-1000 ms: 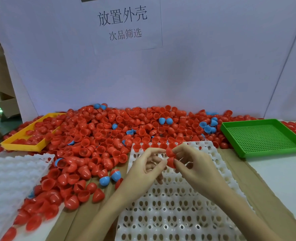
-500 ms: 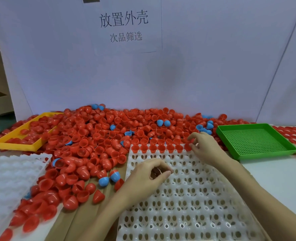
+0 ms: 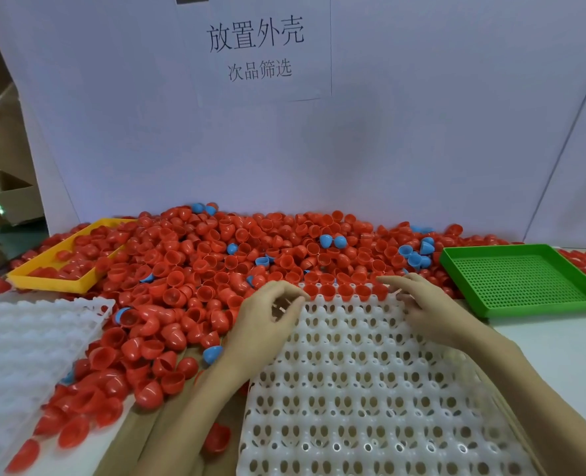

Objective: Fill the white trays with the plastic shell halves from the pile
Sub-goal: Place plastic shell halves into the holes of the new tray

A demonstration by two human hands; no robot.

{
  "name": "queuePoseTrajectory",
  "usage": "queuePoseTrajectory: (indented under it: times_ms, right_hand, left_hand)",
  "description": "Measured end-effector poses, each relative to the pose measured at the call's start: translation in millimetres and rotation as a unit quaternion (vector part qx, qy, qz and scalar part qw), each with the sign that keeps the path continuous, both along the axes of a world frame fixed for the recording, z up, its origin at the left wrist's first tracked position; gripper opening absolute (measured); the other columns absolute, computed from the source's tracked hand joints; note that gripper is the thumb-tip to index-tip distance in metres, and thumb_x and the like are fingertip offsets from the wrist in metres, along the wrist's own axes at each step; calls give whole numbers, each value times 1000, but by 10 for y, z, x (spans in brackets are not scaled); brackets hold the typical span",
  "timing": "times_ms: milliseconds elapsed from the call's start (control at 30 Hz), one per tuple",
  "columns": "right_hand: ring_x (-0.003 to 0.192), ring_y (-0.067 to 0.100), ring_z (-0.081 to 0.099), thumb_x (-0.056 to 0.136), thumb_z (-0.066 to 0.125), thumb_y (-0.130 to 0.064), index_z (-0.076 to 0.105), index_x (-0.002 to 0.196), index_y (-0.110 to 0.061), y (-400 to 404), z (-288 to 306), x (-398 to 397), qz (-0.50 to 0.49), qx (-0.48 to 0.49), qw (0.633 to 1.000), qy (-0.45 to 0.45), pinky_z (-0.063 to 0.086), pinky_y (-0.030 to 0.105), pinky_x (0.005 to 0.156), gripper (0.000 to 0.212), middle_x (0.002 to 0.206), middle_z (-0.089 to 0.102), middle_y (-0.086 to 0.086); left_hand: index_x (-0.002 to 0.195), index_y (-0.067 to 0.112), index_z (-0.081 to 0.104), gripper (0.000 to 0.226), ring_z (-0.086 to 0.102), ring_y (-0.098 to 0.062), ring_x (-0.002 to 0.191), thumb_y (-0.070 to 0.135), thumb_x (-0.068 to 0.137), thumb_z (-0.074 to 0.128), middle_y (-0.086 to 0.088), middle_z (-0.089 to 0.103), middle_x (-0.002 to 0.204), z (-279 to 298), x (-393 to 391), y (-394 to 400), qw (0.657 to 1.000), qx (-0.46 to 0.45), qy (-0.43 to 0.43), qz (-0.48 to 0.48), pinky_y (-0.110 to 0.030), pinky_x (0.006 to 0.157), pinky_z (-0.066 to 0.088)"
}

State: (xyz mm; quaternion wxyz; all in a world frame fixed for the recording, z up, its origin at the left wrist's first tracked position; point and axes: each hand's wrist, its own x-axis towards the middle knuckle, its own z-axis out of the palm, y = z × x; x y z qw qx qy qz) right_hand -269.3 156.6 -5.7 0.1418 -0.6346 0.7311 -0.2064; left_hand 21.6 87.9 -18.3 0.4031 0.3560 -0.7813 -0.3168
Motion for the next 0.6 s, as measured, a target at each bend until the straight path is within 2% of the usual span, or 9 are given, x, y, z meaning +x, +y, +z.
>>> queuePoseTrajectory:
  times_ms: [67, 167, 267, 400, 433, 500, 600]
  right_hand:
    - [131, 8, 50, 105, 40, 1, 52, 150, -29, 85, 6, 0, 9, -17, 1000, -7, 37, 19, 107, 55, 142, 51, -6]
    - [144, 8, 41, 106, 41, 0, 57, 146, -27, 186, -24, 4, 15, -34, 999, -11, 32, 24, 118, 51, 152, 49, -10]
    - [151, 8, 34, 105, 43, 1, 57, 146, -28, 260, -50, 0, 15, -48, 999, -12, 30, 30, 124, 53, 157, 44, -12]
    - [147, 0, 36, 106, 43, 0, 60, 142, -29, 341, -67, -9, 18, -80, 996, -30, 31, 26, 123, 49, 150, 50, -18]
    - [144, -5, 36, 106, 44, 0, 61, 141, -30, 355, -70, -9, 20, -86, 996, -34, 31, 24, 122, 49, 148, 51, -20]
    - [134, -20, 36, 107, 44, -2, 62, 138, -33, 371, -68, 0, 24, -96, 994, -39, 31, 11, 114, 48, 144, 51, -24]
    - [122, -36, 31, 107, 45, -3, 64, 135, -34, 385, -59, 23, 31, -101, 993, -49, 27, -7, 98, 47, 140, 51, -28]
  left_hand:
    - [107, 25, 73, 11, 57, -2, 103, 20, 103, 64, 17, 64, 106, -35, 72, -105, 991, -75, -71, 79, -16, 92, 44]
    - [120, 20, 67, 19, 48, -11, 114, 25, 102, 62, 10, 59, 119, -110, 186, -251, 960, -129, -186, 163, -27, 103, 39]
    - [131, 23, 58, 34, 45, -17, 121, 29, 98, 62, 8, 57, 129, -165, 276, -357, 945, -90, -250, 191, -33, 106, 31]
    - [130, 29, 56, 34, 42, -18, 124, 37, 97, 63, 11, 58, 130, -192, 361, -450, 938, -56, -296, 174, -34, 106, 30]
    - [130, 30, 56, 35, 42, -17, 125, 40, 98, 64, 12, 58, 130, -195, 378, -458, 936, -59, -303, 172, -34, 106, 30]
    - [130, 31, 56, 37, 43, -16, 124, 44, 97, 65, 14, 58, 129, -197, 406, -466, 931, -70, -315, 171, -34, 107, 31]
    - [136, 35, 50, 42, 38, -16, 124, 36, 96, 61, 14, 55, 133, -209, 414, -470, 936, -69, -315, 143, -34, 106, 29]
